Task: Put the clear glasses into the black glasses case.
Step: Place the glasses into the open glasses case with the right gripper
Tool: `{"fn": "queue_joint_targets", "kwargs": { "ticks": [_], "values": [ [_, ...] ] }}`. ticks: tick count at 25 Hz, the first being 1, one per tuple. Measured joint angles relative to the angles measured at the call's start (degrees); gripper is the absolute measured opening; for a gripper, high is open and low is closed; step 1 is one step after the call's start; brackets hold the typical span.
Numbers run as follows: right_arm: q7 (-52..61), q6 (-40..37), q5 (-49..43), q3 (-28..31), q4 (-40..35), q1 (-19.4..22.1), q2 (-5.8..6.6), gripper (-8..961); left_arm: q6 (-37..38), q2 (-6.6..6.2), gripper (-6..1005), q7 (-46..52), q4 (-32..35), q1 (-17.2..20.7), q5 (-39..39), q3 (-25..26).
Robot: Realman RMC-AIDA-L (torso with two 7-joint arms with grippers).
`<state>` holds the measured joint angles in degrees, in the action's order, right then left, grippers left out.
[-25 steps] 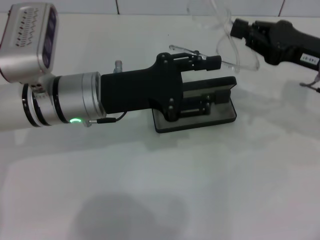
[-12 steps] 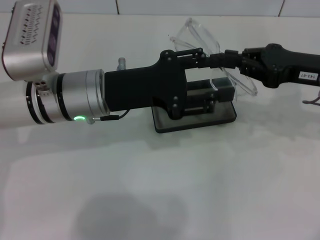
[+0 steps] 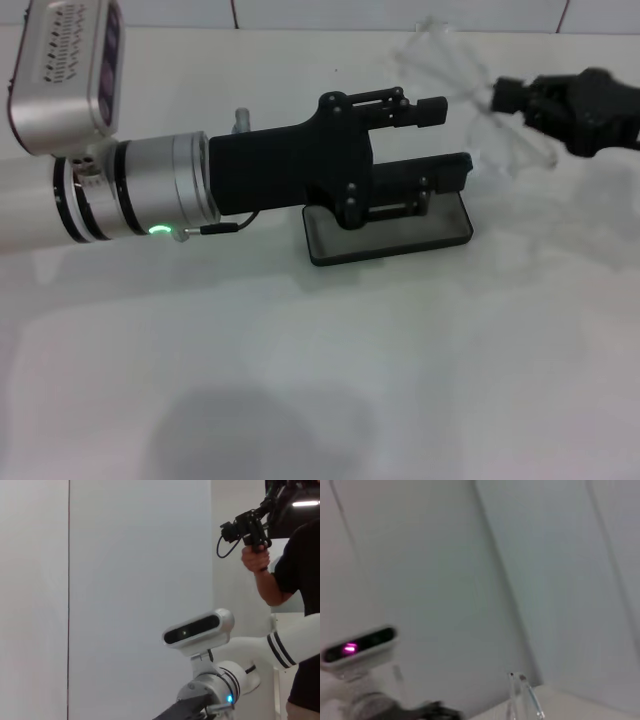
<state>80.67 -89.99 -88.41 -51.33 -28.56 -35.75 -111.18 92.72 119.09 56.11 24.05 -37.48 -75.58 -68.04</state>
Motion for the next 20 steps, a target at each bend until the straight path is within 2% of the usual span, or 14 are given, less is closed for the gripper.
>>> {"fn": "queue_joint_targets", "kwargs": {
  "ticks": [3, 9, 15, 17, 20],
  "values": [
    [-2.37, 1.48, -0.57, 0.28, -2.31, 1.16, -0.36, 60, 0.45, -0.13, 667, 0.04, 0.15, 0.49, 0.10, 1.19],
    [-5.52, 1.74, -12.82, -4.65, -11.65, 0.42, -0.89, 61, 1.00, -0.52, 669, 0.23, 0.27, 2.29, 0.81, 3.43],
    [-5.49, 2.39, -22.70, -7.63, -23.34, 0.19, -3.83, 62, 1.23, -0.49, 670, 0.26, 1.32, 3.97, 1.35, 3.46],
    [-5.49, 4.87, -25.09, -10.51, -25.86, 0.32, -4.51, 63, 1.24, -0.31, 671, 0.20, 1.51, 4.30, 1.35, 3.47],
    [-5.24, 11.36, -25.66, -18.32, -27.57, 0.60, -4.63, 63, 1.25, -0.22, 672, 0.09, 1.55, 4.84, 1.35, 3.50]
  ]
}}
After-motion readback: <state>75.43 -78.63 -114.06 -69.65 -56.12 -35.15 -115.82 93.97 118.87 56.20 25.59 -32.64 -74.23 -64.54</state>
